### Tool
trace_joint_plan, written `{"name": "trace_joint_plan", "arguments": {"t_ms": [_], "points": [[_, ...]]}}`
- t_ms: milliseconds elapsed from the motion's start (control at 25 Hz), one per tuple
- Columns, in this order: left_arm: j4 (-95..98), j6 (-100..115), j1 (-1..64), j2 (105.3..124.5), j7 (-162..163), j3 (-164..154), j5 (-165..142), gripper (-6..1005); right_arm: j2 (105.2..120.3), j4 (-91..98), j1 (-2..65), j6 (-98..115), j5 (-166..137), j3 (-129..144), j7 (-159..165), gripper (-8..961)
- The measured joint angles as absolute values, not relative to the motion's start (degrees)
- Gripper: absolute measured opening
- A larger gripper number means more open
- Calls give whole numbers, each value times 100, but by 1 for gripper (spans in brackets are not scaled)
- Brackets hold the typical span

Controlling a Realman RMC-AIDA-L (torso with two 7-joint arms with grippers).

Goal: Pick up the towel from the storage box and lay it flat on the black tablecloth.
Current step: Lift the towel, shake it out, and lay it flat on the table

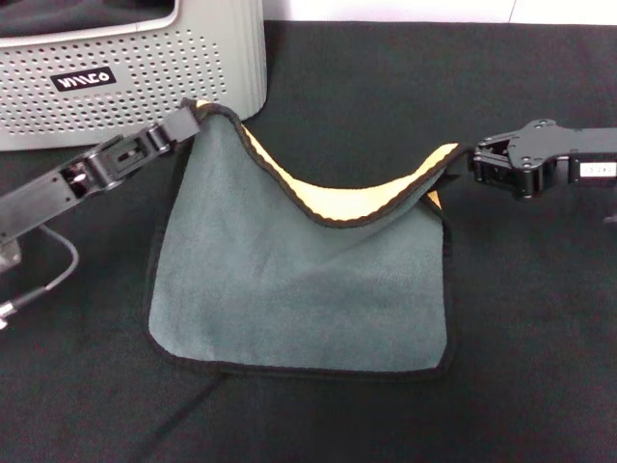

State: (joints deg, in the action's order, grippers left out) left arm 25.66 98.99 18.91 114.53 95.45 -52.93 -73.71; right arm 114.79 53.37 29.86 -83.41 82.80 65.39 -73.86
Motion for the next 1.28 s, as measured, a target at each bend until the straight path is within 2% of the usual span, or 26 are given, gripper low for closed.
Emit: {"name": "trace_joint_plan", "arguments": {"t_ms": [680, 1280], "points": [[2303, 8261, 2037, 11807, 9221, -5259, -7131, 13, 11524, 4517, 3562, -7121, 7417, 6569, -7398, 90], [2263, 8074, 2106, 11882, 8931, -5195, -6977, 14, 11561, 4299, 3913, -6273, 6971, 6643, -7427, 99]]}}
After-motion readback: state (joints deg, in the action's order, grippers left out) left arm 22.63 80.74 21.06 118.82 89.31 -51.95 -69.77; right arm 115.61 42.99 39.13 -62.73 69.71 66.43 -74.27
